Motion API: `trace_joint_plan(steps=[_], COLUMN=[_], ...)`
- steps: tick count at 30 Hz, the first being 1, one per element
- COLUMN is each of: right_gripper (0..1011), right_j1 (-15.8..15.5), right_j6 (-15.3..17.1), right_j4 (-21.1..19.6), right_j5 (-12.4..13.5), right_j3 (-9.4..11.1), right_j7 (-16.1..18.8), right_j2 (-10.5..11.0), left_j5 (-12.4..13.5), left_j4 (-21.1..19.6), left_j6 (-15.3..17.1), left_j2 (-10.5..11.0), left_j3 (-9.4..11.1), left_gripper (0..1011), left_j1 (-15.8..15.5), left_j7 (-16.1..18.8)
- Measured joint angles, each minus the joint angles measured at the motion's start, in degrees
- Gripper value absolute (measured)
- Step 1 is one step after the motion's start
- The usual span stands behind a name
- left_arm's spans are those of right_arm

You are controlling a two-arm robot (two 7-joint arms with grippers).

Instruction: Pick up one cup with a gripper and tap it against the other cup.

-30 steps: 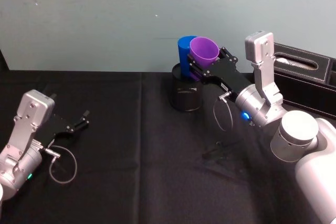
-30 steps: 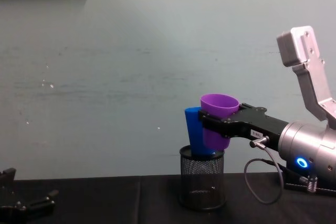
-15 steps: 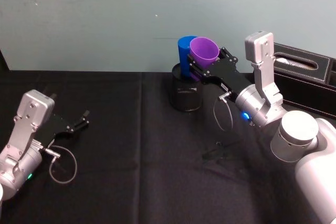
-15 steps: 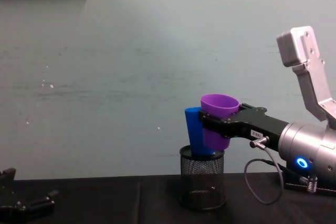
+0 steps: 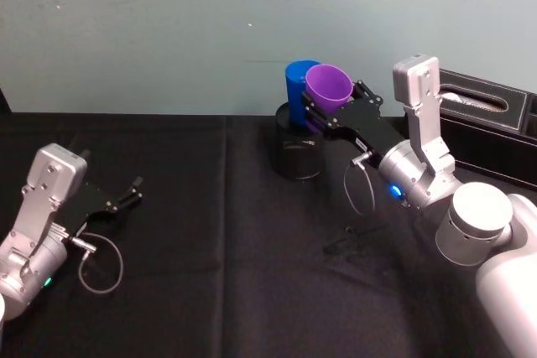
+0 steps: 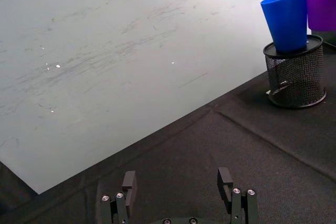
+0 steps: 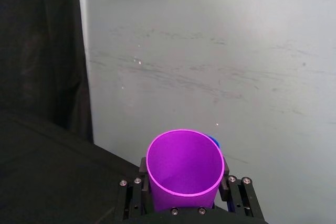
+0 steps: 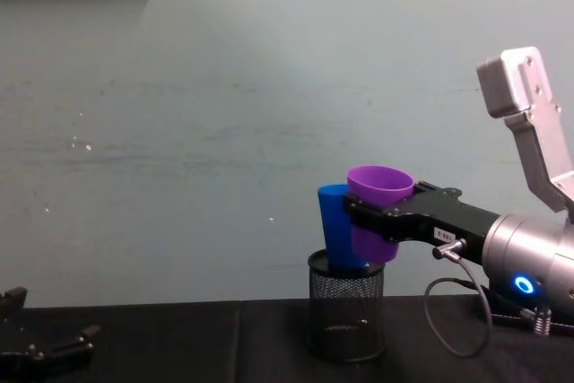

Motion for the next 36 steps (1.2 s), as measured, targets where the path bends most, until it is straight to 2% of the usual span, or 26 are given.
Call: trace_joint_plan(steps=[7, 11, 22, 31, 36], right_gripper=[729, 729, 729, 729, 729], right_j1=[-2.00, -2.30, -5.99, -8.09, -9.80], right_j6=[1.27, 1.56, 3.44, 4.32, 6.48], right_j4=[-3.26, -3.73, -9.45, -12.79, -15.57], right_j5=[-0.25, -0.31, -0.35, 0.32, 1.10], right_j3=[0.10, 0.10, 0.34, 0.66, 0.64], right_j7=[-0.88, -1.08, -1.65, -1.53, -1.22], right_j2=[0.56, 0.61, 2.19, 3.19, 4.01], left_j5=[0.00, 0.00, 0.00, 0.00, 0.00], left_j4=[0.00, -0.02, 0.00, 0.00, 0.00], left_j6=[0.00, -0.05, 0.00, 0.00, 0.00], left_j2=[0.00, 0.00, 0.00, 0.00, 0.00], left_j3=[0.00, 0.00, 0.00, 0.00, 0.00], left_gripper=[1011, 1011, 1011, 1011, 1011], left_j1=[0.00, 0.00, 0.00, 0.00, 0.00], left_j7=[0.00, 0.00, 0.01, 0.00, 0.00])
